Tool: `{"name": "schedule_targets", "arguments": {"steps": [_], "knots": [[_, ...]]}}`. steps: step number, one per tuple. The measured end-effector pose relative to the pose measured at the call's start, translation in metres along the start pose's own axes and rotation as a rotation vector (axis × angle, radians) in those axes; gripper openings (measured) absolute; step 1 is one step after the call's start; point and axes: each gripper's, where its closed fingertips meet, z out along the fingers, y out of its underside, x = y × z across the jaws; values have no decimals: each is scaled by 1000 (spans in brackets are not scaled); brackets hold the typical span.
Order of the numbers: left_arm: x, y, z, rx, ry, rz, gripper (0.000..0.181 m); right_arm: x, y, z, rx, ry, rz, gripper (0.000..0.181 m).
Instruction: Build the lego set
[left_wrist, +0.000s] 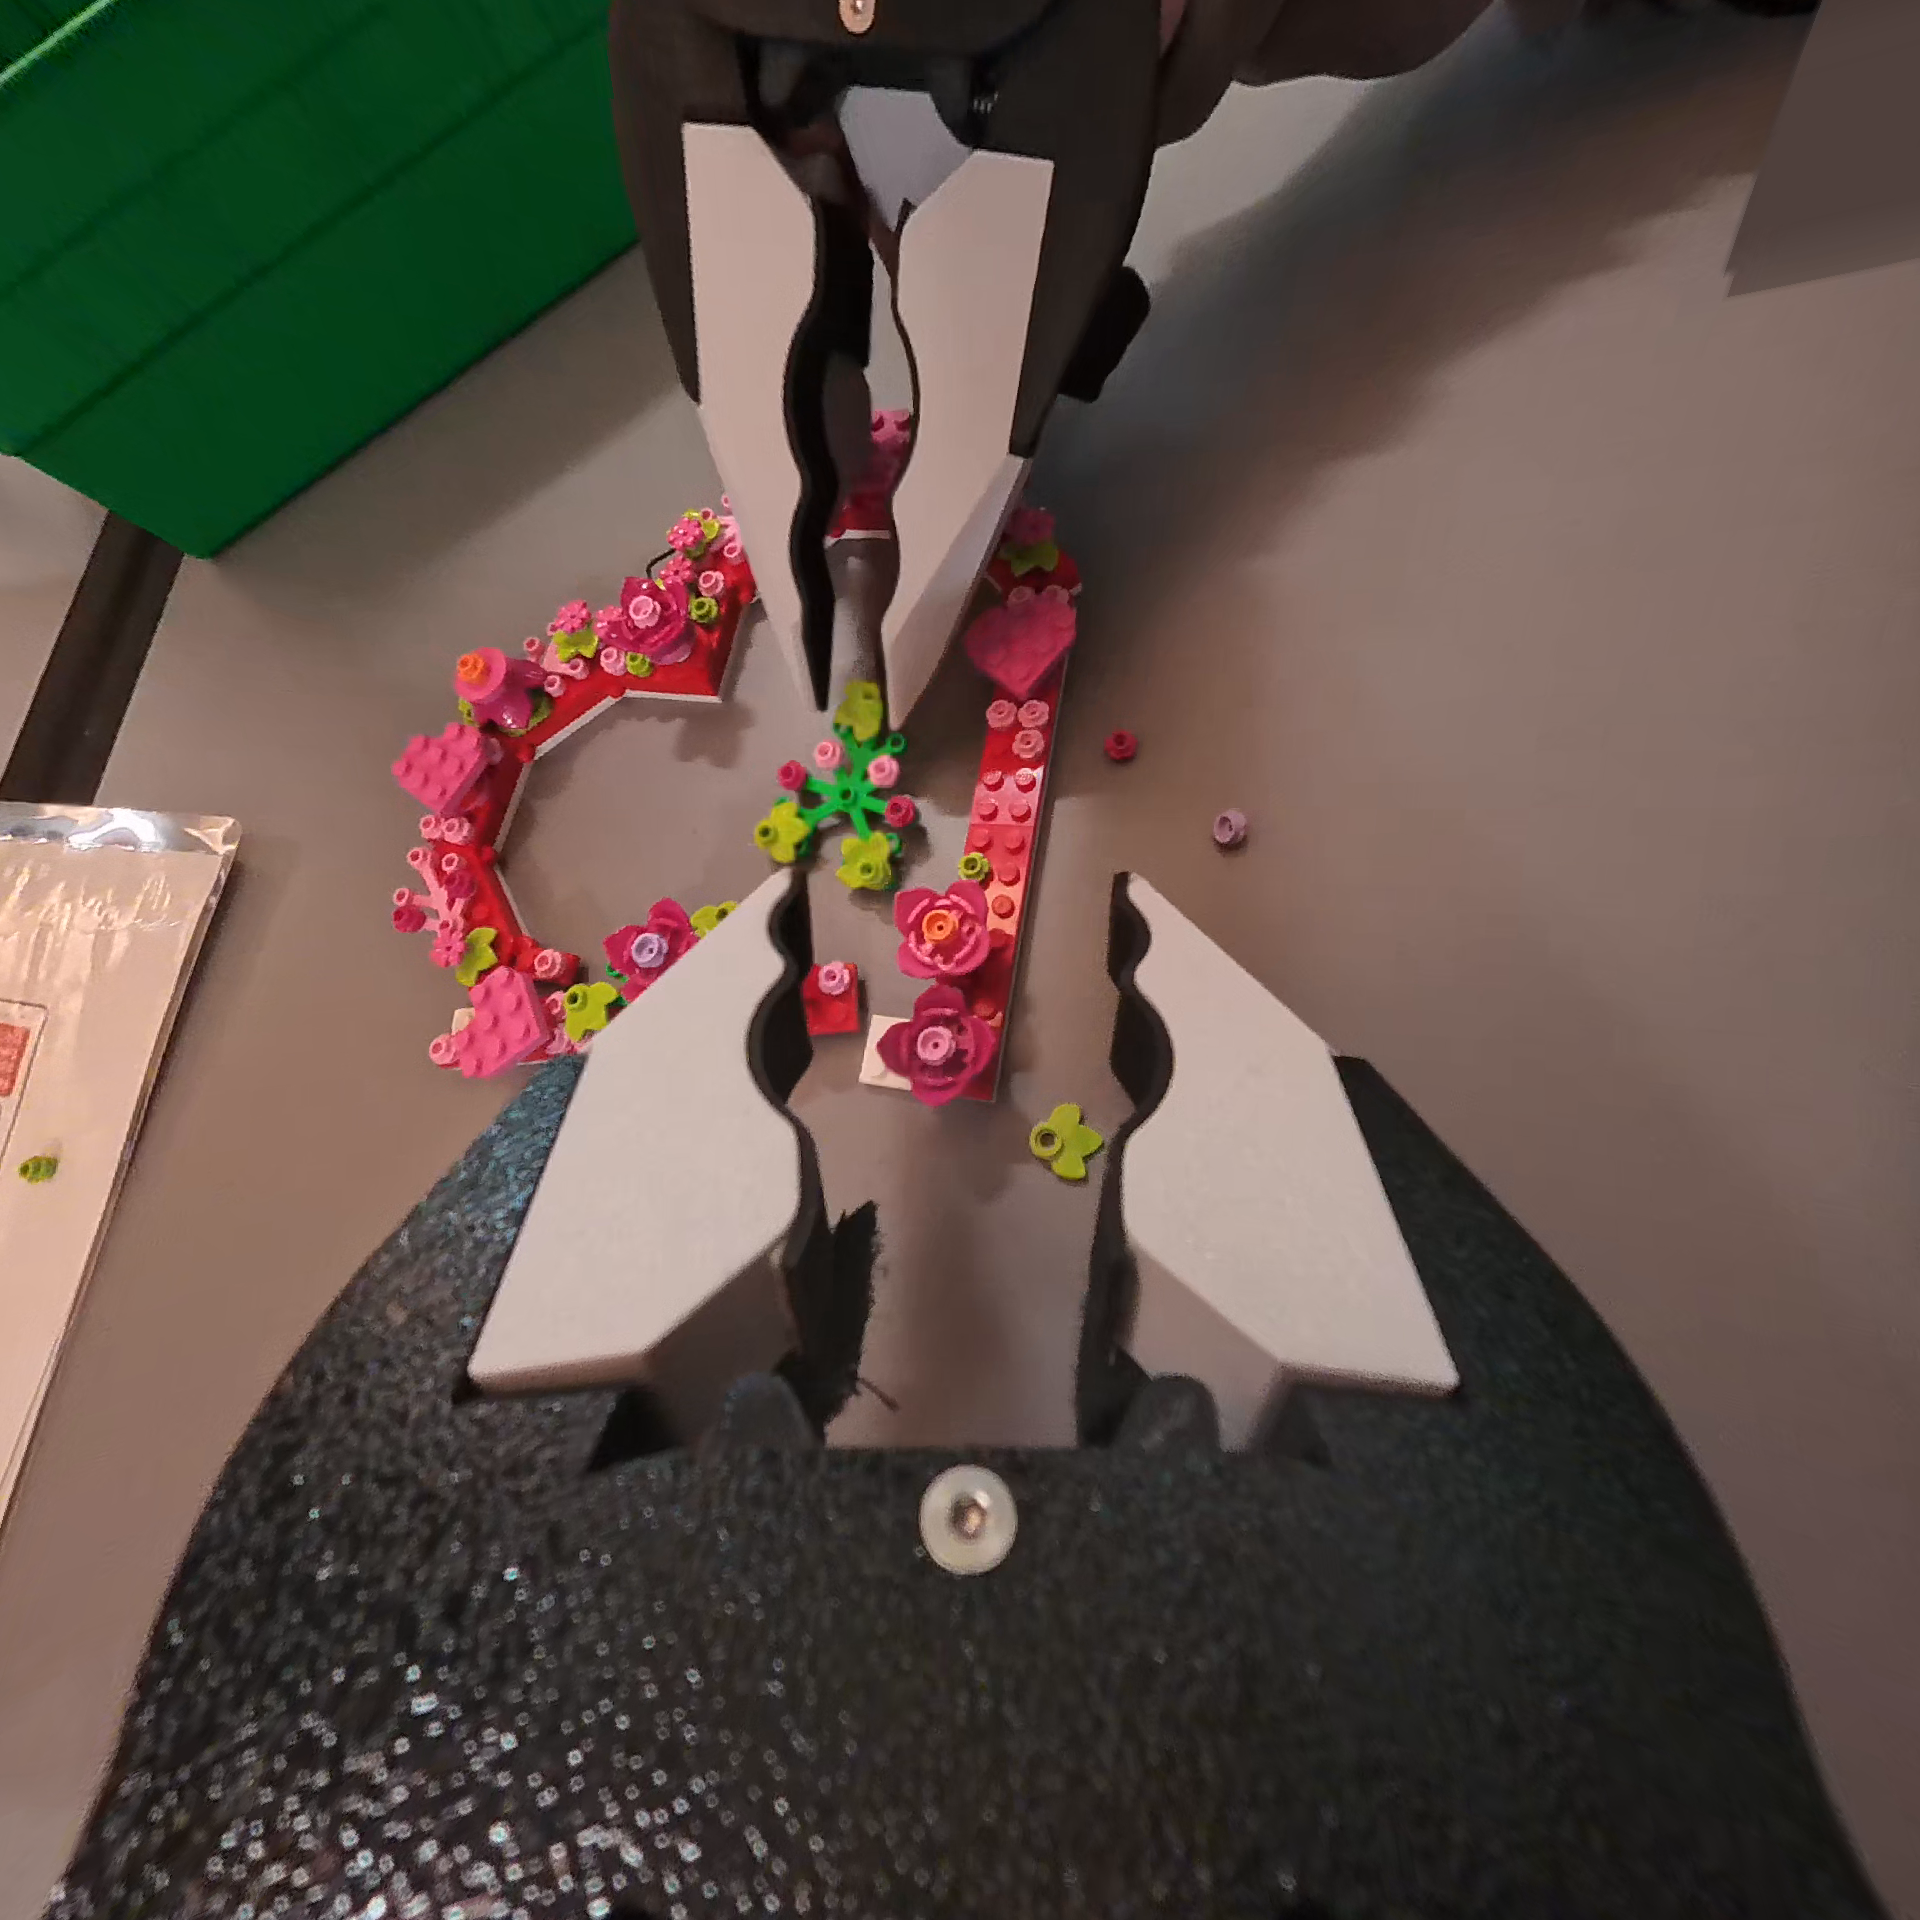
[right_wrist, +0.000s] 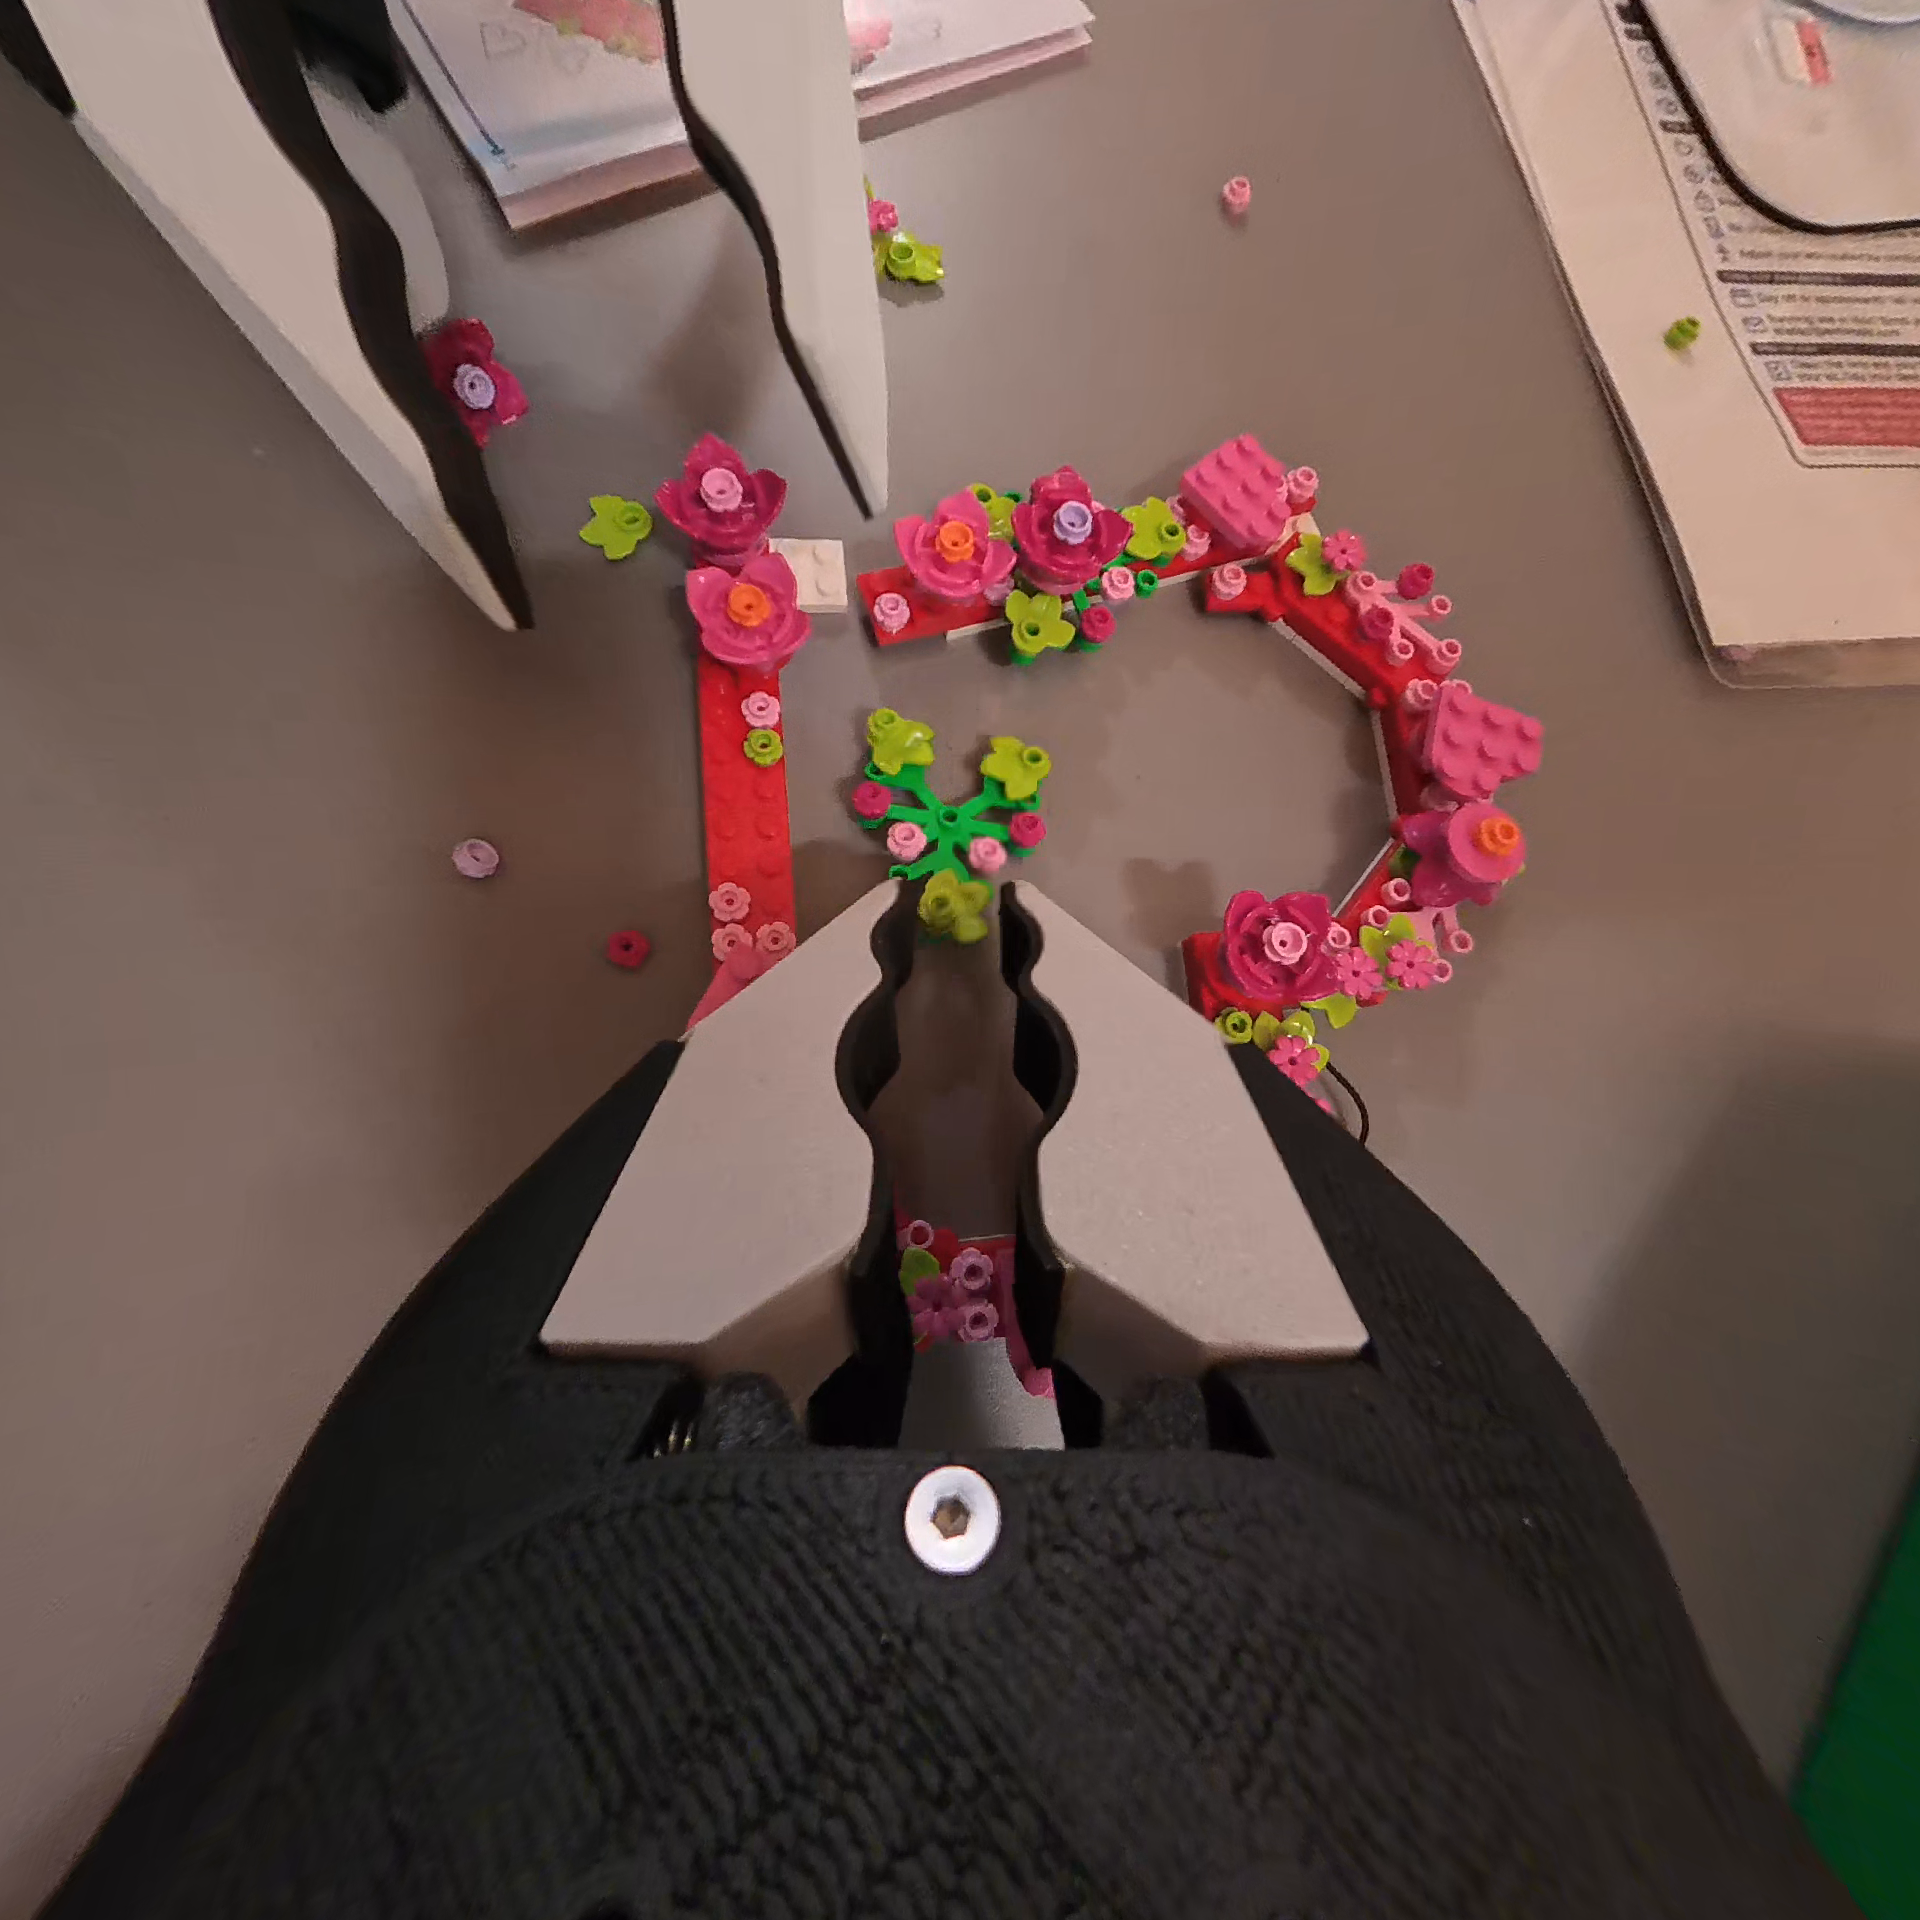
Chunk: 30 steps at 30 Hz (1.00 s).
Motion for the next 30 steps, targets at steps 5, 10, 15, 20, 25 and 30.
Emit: {"name": "schedule_targets", "arguments": {"steps": [5, 10, 15, 20, 25, 30], "knots": [[1, 3, 1, -16, 2, 9, 56, -2, -3, -10, 17, -32, -17, 29], [-2, 0, -2, -5, -4, 10, 56, -32, -10, -20, 6, -192, -76, 34], [1, 0, -2, -2, 0, 36, 56, -41, -4, -3, -163, -183, -147, 34], [6, -3, 0, 18, -1, 70, 56, -40, 7, 6, -262, -173, -125, 30], [14, -11, 1, 88, -41, 96, 56, -45, 4, 8, -263, -201, -139, 22], [18, -13, 1, 120, -188, 116, 58, -45, 2, 11, -272, -192, -158, 15]]}}
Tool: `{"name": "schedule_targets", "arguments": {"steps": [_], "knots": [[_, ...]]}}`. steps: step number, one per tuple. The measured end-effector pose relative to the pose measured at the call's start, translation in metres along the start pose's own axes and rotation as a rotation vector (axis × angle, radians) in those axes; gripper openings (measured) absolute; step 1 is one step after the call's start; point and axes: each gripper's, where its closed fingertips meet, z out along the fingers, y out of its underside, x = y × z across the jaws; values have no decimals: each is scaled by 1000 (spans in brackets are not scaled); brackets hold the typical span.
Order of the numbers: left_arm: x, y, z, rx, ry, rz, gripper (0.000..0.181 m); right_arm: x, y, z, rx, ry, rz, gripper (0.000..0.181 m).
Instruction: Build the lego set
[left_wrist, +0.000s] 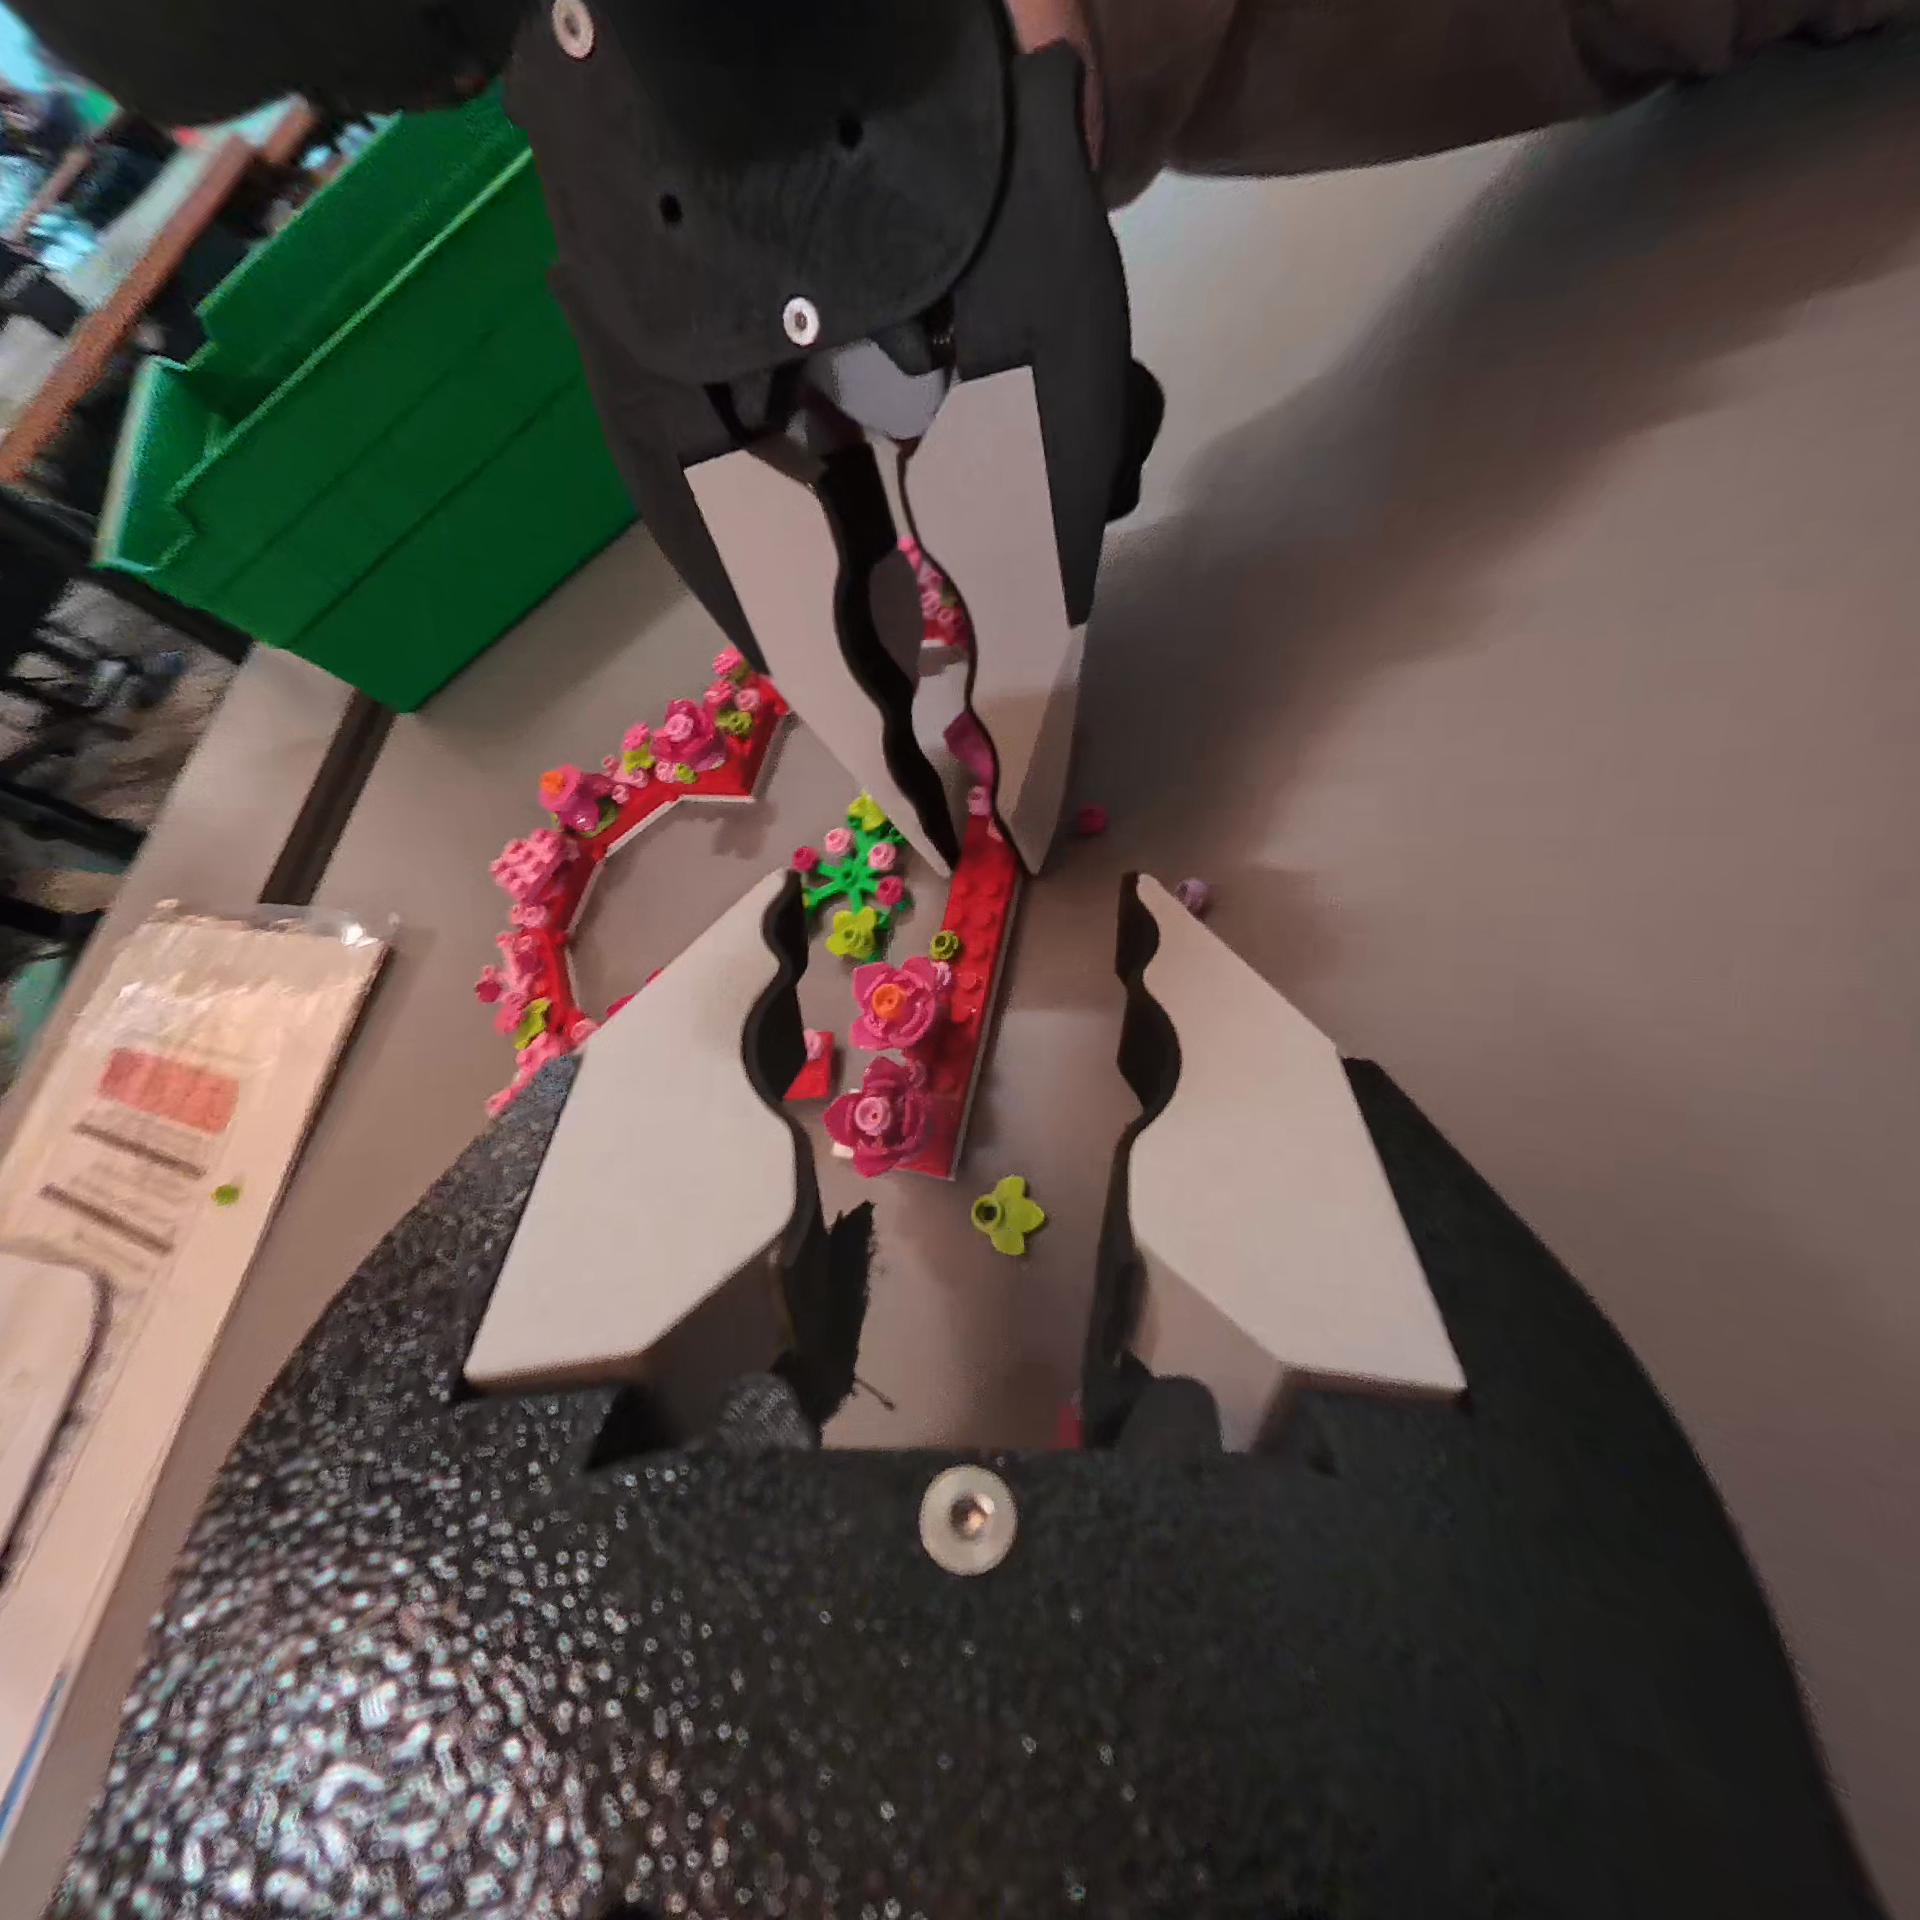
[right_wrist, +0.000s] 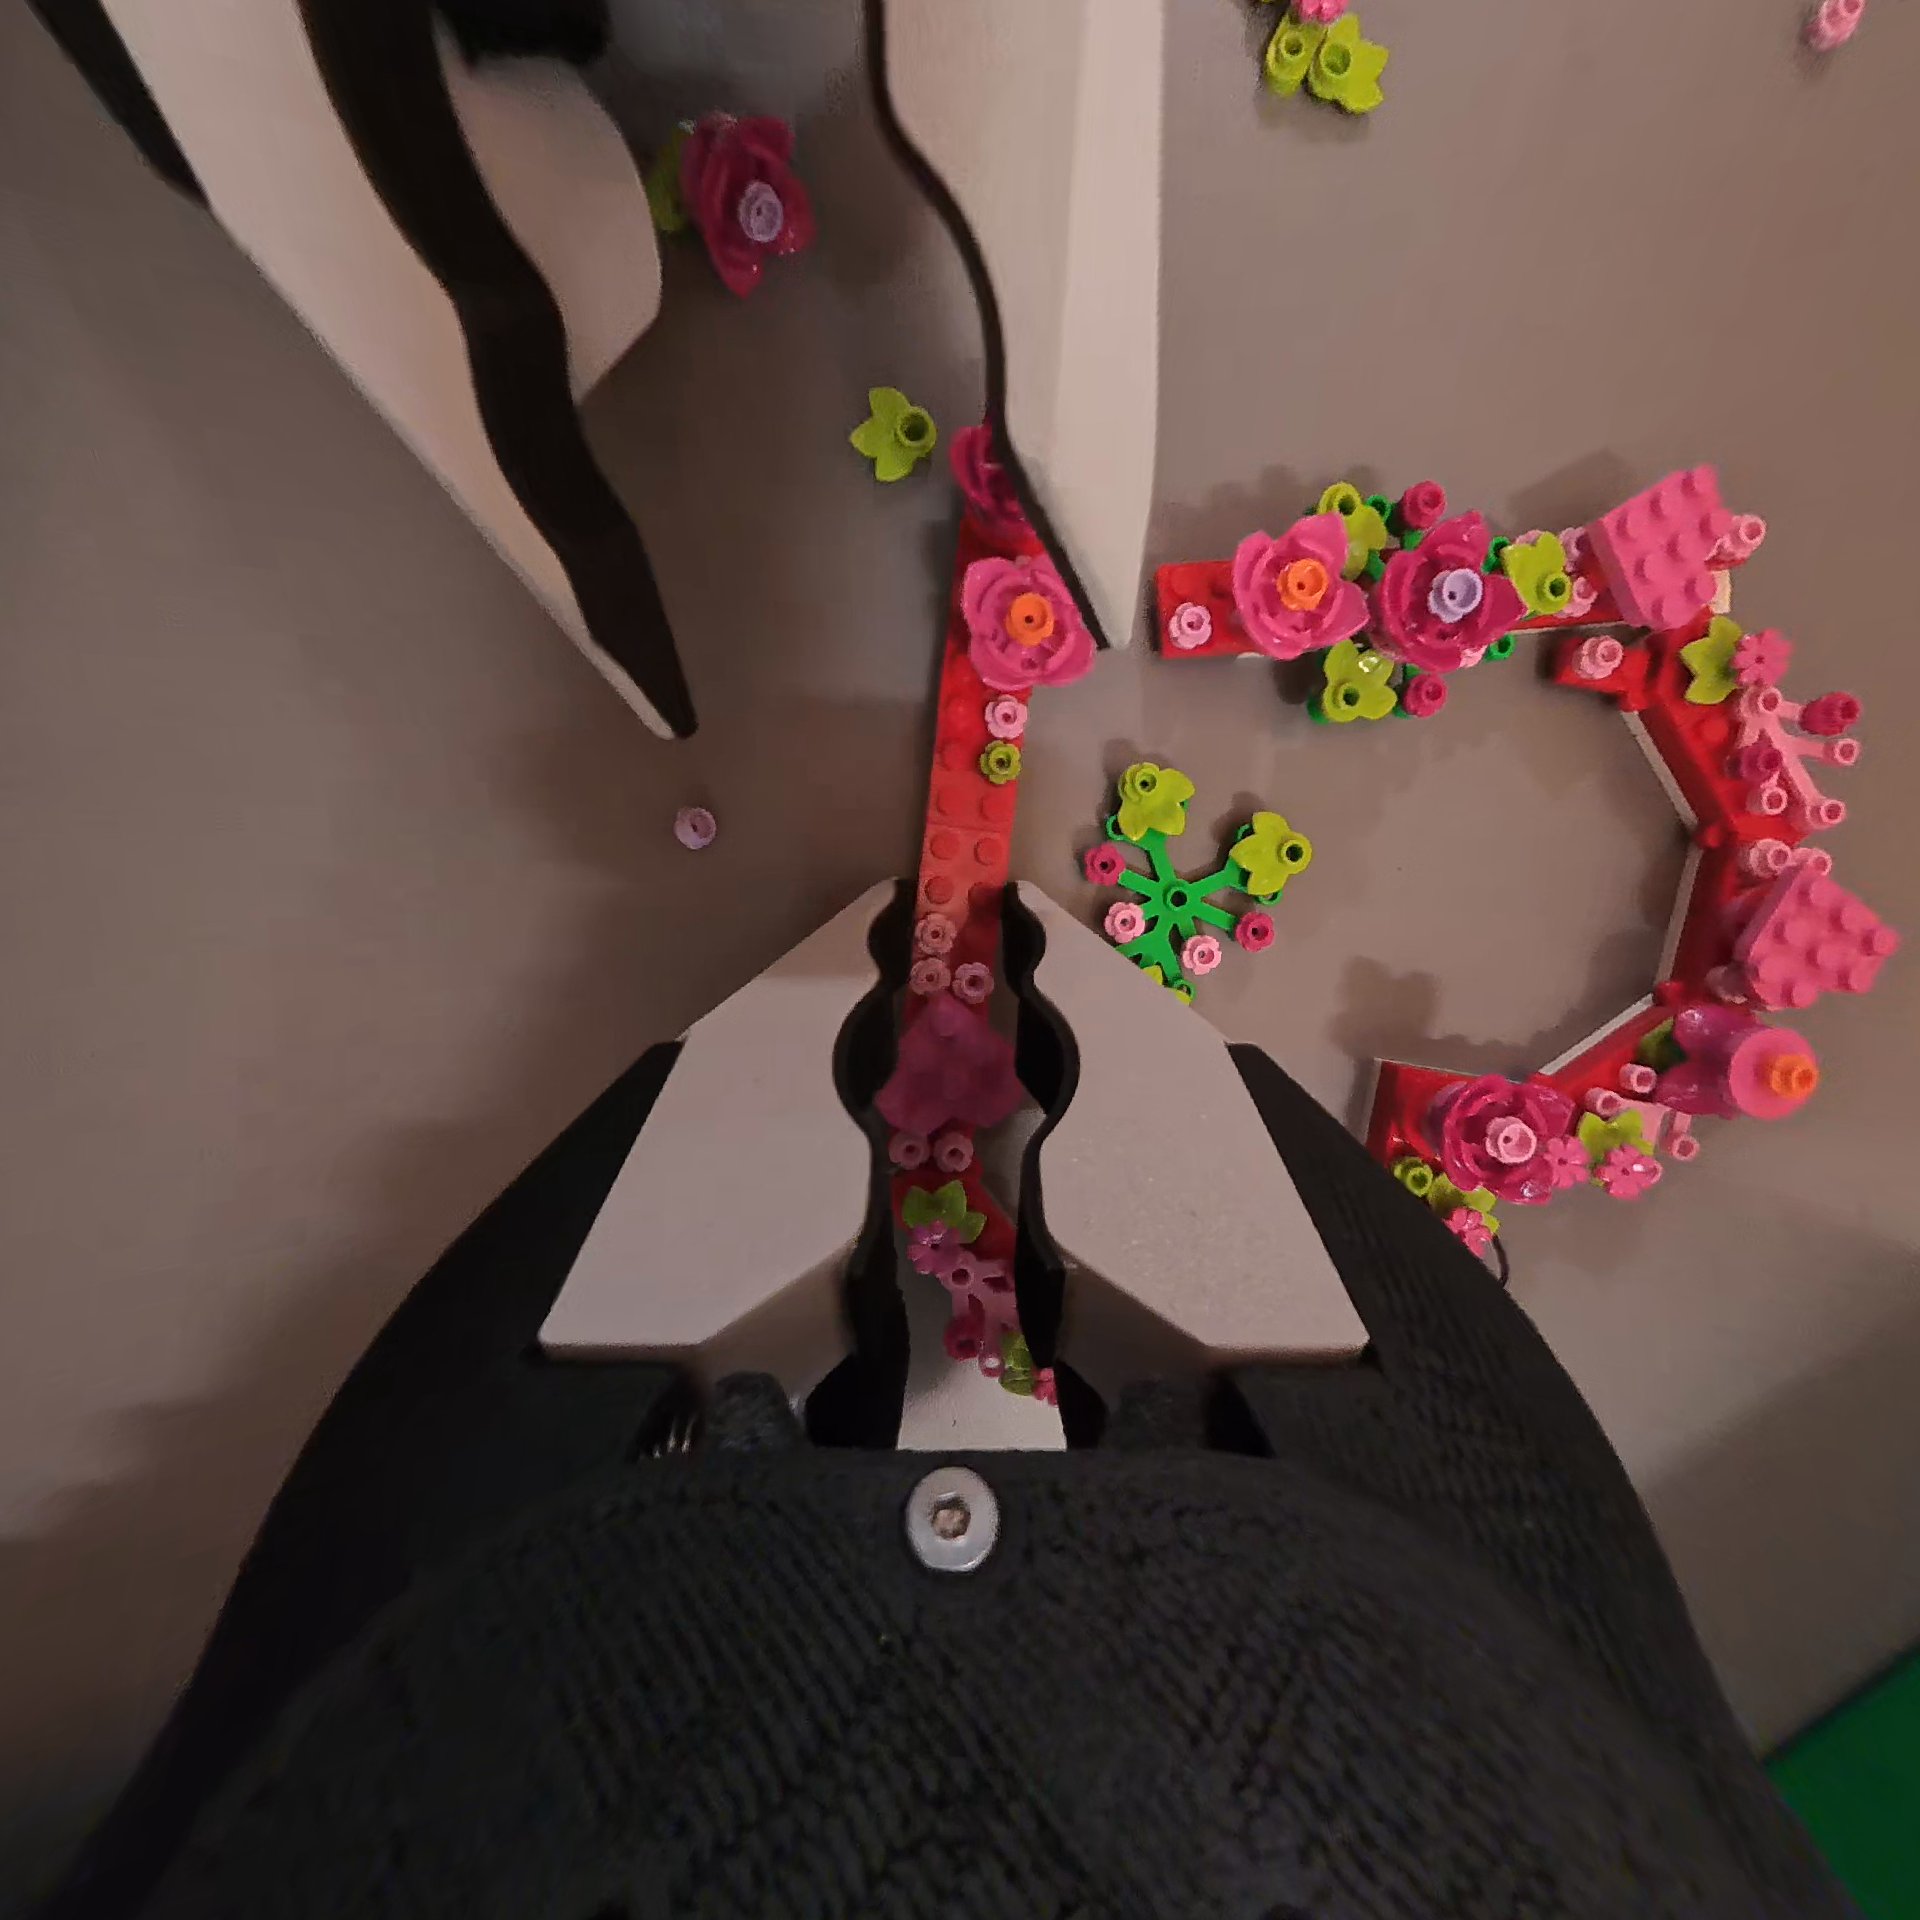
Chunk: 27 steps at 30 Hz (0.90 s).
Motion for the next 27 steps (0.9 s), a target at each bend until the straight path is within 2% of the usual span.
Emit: {"name": "schedule_targets", "arguments": {"steps": [4, 7, 10, 14, 18, 27], "knots": [[-7, 8, 3, -68, -172, 120, 61, 1, -2, -1, 16, -5, 12, 15], [-13, 14, 7, -144, -292, 336, 59, 1, -5, -5, 54, -21, 37, 15], [-14, 14, 13, -189, -343, 512, 55, 2, -6, -9, 79, -34, 53, 15], [-15, 16, 17, -245, -377, 704, 51, 2, -5, -9, 90, -44, 64, 15], [-13, 20, 18, -283, -407, 866, 38, 3, -4, -9, 95, -52, 70, 15], [-9, 28, 23, -328, -400, 979, 12, 3, -3, -7, 101, -64, 77, 15]]}}
